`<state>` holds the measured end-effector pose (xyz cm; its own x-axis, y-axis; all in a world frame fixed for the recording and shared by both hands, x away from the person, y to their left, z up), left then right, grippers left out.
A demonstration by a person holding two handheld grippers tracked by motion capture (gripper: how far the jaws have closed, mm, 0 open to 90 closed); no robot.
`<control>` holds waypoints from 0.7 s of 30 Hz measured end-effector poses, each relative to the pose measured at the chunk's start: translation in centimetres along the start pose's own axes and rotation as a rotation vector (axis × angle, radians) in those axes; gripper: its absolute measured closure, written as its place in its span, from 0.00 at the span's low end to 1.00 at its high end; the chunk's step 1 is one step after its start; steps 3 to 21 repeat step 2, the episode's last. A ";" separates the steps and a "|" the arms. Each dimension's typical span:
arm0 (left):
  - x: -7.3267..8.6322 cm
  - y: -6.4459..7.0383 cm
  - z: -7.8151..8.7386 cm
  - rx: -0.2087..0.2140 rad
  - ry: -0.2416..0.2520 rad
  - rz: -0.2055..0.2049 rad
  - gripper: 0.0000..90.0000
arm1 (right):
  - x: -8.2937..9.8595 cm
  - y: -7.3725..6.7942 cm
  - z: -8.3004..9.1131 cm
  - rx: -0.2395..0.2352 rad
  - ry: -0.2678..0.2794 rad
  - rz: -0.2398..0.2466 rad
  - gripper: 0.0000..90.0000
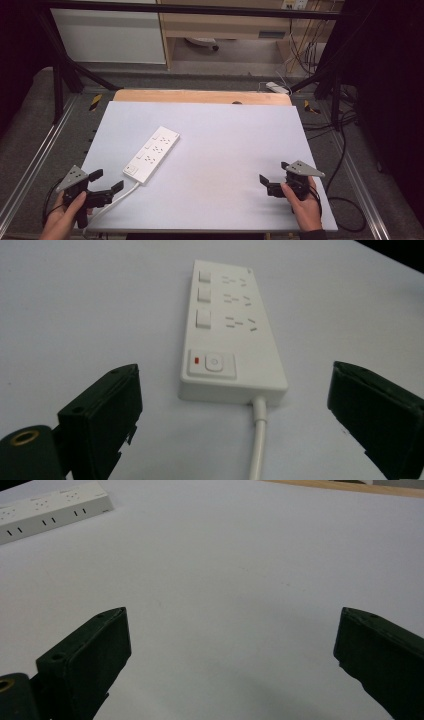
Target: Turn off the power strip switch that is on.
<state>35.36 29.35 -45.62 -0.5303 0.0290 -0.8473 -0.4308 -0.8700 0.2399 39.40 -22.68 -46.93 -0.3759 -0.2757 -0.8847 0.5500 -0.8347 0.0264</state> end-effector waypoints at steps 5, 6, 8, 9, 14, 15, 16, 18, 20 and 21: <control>0.3 0.3 -0.2 0.002 -0.011 -0.011 0.08 | 0.0 0.1 0.0 0.003 -0.002 0.000 0.03; 0.3 0.3 -0.2 0.002 -0.011 -0.011 0.08 | 0.0 0.1 0.0 0.003 -0.002 0.000 0.03; 0.3 0.3 -0.2 0.002 -0.011 -0.011 0.08 | 0.0 0.1 0.0 0.003 -0.002 0.000 0.03; 0.3 0.3 -0.2 0.002 -0.011 -0.011 0.08 | 0.0 0.1 0.0 0.003 -0.002 0.000 0.03; 0.3 0.3 -0.2 0.002 -0.011 -0.011 0.08 | 0.0 0.1 0.0 0.003 -0.002 0.000 0.03; 0.3 0.3 -0.2 0.002 -0.011 -0.011 0.08 | 0.0 0.1 0.0 0.003 -0.002 0.000 0.03; 0.3 0.3 -0.2 0.002 -0.011 -0.011 0.08 | 0.0 0.1 0.0 0.003 -0.002 0.000 0.03; 0.3 0.3 -0.2 0.002 -0.011 -0.011 0.08 | 0.0 0.1 0.0 0.003 -0.002 0.000 0.03; 0.3 0.3 -0.2 0.002 -0.011 -0.011 0.08 | 0.0 0.1 0.0 0.003 -0.002 0.000 0.03; 0.3 0.3 -0.2 0.002 -0.011 -0.011 0.08 | 0.0 0.1 0.0 0.003 -0.002 0.000 0.03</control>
Point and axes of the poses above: each handheld gripper's, and its own axes: z roughly backward along the jaws, x roughly out of its underside, y roughly to its right, the point moved 7 cm from there along -z, roughly forward along the jaws, and after that the axes turned 7 degrees about z, right-handed, at the moved point
